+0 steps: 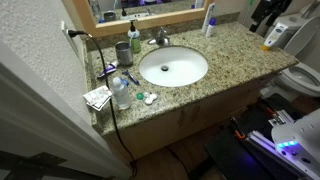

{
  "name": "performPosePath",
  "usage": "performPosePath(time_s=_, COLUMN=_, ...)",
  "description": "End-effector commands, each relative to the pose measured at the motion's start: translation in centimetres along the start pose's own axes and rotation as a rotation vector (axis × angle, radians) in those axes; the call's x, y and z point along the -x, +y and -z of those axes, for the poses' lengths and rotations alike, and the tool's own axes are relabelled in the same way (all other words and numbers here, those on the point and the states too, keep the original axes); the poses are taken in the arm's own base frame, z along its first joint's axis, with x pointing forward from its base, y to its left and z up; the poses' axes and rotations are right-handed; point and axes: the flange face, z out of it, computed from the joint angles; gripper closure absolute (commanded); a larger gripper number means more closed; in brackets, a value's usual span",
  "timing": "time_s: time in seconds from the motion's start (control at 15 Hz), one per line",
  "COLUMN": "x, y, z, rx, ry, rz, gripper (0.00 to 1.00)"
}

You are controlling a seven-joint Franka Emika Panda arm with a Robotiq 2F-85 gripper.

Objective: Open the tap

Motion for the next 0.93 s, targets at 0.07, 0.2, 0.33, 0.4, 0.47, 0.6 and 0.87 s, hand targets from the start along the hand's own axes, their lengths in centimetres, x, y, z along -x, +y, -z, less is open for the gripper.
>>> performPosePath(time_s=0.07, x=0.0, y=0.0, z=0.1, rx=0.0, ry=-0.001, rz=0.0, gripper=0.0)
performPosePath(time_s=0.2, x=0.0, y=0.0, z=0.1, rx=0.0, ry=-0.001, rz=0.0, gripper=0.0)
performPosePath(time_s=0.33, x=0.0, y=0.0, z=0.1, rx=0.0, ry=-0.001, rz=0.0, gripper=0.0)
performPosePath(time_s=0.4, x=0.0, y=0.0, z=0.1, rx=0.0, ry=-0.001, rz=0.0, gripper=0.0)
performPosePath(time_s=0.47, x=0.0, y=0.0, z=0.1, rx=0.0, ry=-0.001, rz=0.0, gripper=0.0)
performPosePath(time_s=0.6, x=0.0, y=0.0, z=0.1, rx=0.0, ry=-0.001, rz=0.0, gripper=0.0)
performPosePath(time_s=0.87, x=-2.2, y=-0.3, z=0.4, rx=-0.009, ry=-0.007, rz=-0.023, gripper=0.0)
